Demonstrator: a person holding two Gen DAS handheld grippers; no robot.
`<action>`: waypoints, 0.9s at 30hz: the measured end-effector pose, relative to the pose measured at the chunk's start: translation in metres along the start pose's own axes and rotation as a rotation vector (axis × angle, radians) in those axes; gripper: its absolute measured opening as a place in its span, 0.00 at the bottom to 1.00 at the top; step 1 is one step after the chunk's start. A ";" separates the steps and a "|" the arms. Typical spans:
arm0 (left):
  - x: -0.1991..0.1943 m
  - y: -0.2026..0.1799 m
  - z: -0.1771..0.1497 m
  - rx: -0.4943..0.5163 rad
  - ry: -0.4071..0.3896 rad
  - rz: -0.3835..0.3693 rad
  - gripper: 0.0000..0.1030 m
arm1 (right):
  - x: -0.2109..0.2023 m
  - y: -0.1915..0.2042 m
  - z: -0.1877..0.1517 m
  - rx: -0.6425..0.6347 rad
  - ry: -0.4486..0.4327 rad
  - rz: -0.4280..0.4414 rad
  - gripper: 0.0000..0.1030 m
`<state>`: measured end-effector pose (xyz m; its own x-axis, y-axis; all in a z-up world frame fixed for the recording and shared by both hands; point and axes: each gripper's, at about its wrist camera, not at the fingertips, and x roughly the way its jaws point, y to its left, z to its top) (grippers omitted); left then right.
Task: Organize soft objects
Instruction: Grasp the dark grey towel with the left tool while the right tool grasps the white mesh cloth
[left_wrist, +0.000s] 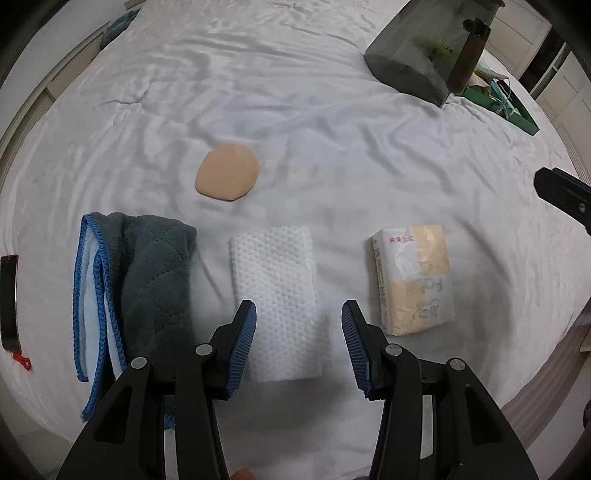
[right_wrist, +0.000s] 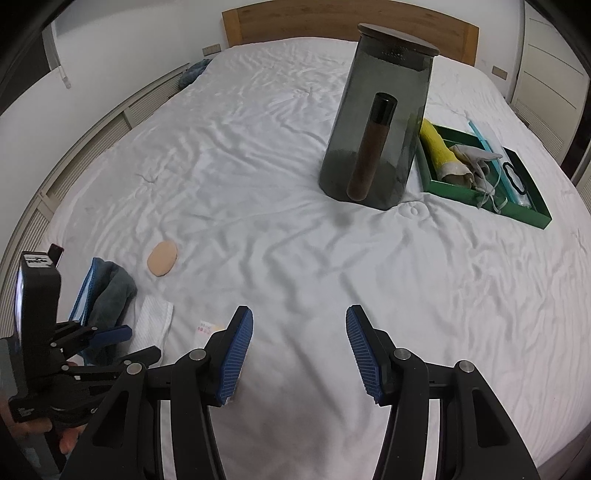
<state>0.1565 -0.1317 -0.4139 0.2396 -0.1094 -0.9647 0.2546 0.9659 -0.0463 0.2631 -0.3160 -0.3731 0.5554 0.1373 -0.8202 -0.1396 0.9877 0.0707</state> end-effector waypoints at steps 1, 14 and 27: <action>0.002 0.000 0.000 0.000 0.002 0.003 0.41 | 0.000 0.000 0.000 0.000 0.000 -0.001 0.52; -0.028 0.030 0.002 -0.038 -0.052 0.038 0.41 | 0.016 0.019 0.006 -0.014 -0.002 0.041 0.52; -0.037 0.099 -0.004 -0.124 -0.054 0.081 0.47 | 0.052 0.083 0.015 -0.066 0.008 0.140 0.52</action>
<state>0.1694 -0.0316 -0.3835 0.3052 -0.0388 -0.9515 0.1158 0.9933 -0.0034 0.2931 -0.2253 -0.4013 0.5201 0.2720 -0.8096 -0.2686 0.9519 0.1473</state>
